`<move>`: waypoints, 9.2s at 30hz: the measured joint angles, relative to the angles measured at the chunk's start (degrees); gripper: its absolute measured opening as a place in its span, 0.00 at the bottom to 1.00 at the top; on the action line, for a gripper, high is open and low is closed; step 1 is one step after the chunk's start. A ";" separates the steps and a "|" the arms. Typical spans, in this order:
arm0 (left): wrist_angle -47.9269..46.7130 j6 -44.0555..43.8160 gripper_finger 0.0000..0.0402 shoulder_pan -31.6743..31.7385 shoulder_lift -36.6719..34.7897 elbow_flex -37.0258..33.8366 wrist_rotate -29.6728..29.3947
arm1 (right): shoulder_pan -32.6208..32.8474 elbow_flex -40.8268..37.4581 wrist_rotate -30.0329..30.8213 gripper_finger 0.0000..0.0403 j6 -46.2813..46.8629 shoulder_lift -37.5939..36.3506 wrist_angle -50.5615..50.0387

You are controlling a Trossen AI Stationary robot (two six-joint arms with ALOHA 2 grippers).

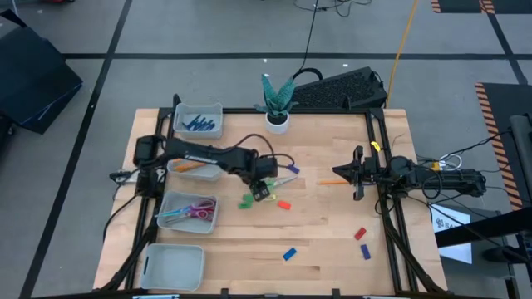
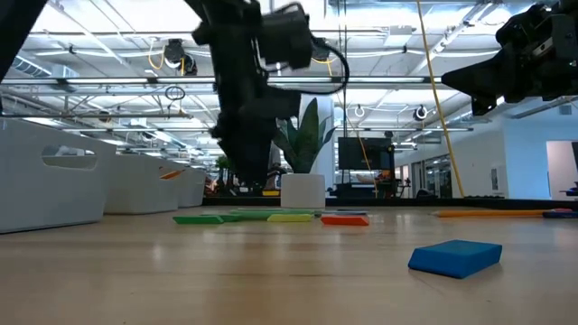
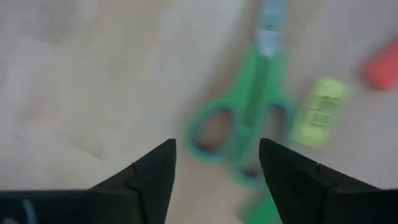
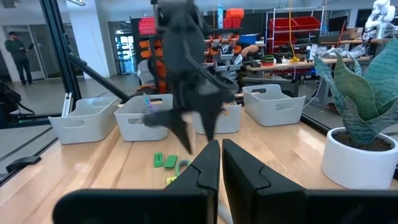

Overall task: Sort crayons/erasers/pens/pencils in bins
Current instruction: Put the green scissors into the middle bottom gray bin, then put the green eraser into the bottom

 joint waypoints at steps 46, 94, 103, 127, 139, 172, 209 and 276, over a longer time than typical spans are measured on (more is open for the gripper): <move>-24.14 5.05 0.04 -12.34 -21.27 -0.05 2.10 | 0.00 0.00 0.00 0.03 -0.01 -0.01 0.10; -39.74 -24.18 0.29 -32.31 -52.99 -31.39 21.76 | -0.01 0.01 0.00 0.03 0.00 -0.03 0.08; -17.27 -24.37 0.29 -32.66 -52.84 -18.33 2.69 | 0.00 0.00 0.00 0.03 0.00 -0.03 0.09; 3.35 2.20 0.29 -19.10 -11.49 -12.76 -1.72 | -0.01 -0.01 0.00 0.03 0.00 -0.04 0.08; 3.58 9.28 0.30 -12.74 -5.46 -13.27 -0.30 | -0.02 0.01 0.00 0.03 0.01 -0.05 0.08; 11.13 8.97 0.45 -11.29 -5.81 -19.13 5.54 | 0.00 0.01 0.00 0.03 0.01 -0.05 0.08; 5.28 -5.91 0.13 -18.49 -20.89 -18.55 12.12 | -0.02 0.00 0.00 0.03 -0.01 -0.05 0.08; 2.33 10.28 0.54 -24.43 -20.94 -2.28 -3.70 | -0.02 0.00 0.00 0.03 0.00 -0.03 0.08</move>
